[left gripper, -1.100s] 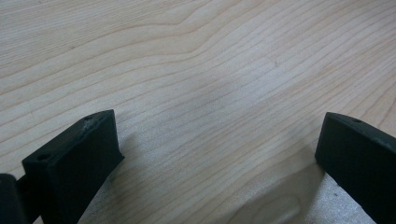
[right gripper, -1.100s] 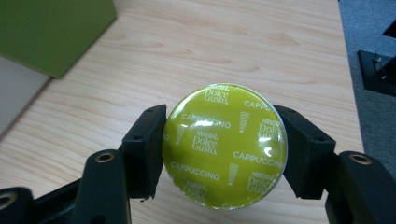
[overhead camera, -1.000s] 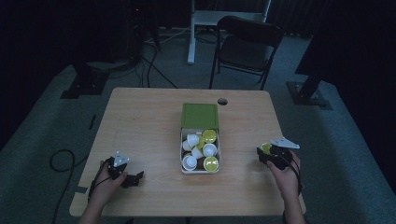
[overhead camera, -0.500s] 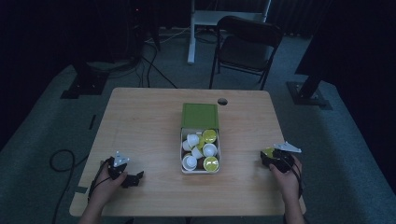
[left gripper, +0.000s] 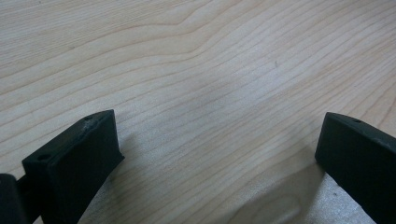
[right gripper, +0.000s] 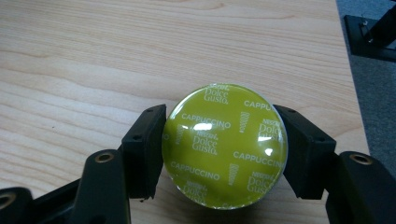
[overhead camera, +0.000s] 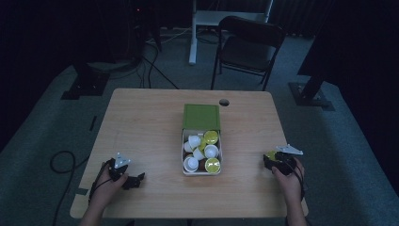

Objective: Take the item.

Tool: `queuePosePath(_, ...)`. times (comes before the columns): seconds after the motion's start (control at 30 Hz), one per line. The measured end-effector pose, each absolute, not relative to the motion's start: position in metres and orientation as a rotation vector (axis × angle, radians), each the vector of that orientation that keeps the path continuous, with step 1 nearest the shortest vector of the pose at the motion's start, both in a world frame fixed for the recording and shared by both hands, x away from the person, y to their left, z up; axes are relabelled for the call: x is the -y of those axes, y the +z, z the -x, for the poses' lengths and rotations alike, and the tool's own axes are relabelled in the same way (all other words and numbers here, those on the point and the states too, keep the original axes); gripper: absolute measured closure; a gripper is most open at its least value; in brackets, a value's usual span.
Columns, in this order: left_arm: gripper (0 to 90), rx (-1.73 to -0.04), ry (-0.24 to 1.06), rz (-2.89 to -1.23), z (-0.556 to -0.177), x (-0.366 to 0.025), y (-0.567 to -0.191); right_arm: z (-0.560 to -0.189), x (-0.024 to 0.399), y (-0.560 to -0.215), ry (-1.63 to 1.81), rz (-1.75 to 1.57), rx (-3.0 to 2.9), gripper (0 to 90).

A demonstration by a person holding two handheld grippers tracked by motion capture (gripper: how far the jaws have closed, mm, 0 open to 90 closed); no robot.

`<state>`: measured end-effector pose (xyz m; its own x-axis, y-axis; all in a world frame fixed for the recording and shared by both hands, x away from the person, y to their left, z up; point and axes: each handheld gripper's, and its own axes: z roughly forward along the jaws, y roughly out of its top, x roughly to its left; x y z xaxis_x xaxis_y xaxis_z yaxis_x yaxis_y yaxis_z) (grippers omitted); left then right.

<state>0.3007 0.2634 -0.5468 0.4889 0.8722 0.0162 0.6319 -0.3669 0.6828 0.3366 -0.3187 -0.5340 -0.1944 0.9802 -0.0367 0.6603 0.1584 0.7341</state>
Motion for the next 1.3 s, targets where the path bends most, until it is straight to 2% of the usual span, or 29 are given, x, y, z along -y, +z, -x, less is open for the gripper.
queuePosePath(0.23,0.0,-1.233,0.506,-2.121,-0.301,-0.263,-0.547,-0.337,0.322,-0.537,0.851,-1.581,-1.927,36.5)
queuePosePath(0.47,0.0,-1.233,0.506,-2.121,-0.301,-0.263,-0.547,-0.337,0.323,-0.532,0.862,-1.580,-1.918,26.8)
queuePosePath(0.6,0.0,-1.234,0.507,-2.121,-0.301,-0.263,-0.547,-0.336,0.323,-0.523,0.886,-1.576,-1.887,15.7)
queuePosePath(0.67,0.0,-1.233,0.506,-2.121,-0.301,-0.263,-0.547,-0.336,0.323,-0.521,0.887,-1.572,-1.884,14.3)
queuePosePath(1.3,0.0,-1.234,0.507,-2.120,-0.301,-0.263,-0.547,-0.333,0.296,-0.493,1.043,-1.426,-1.961,12.3)
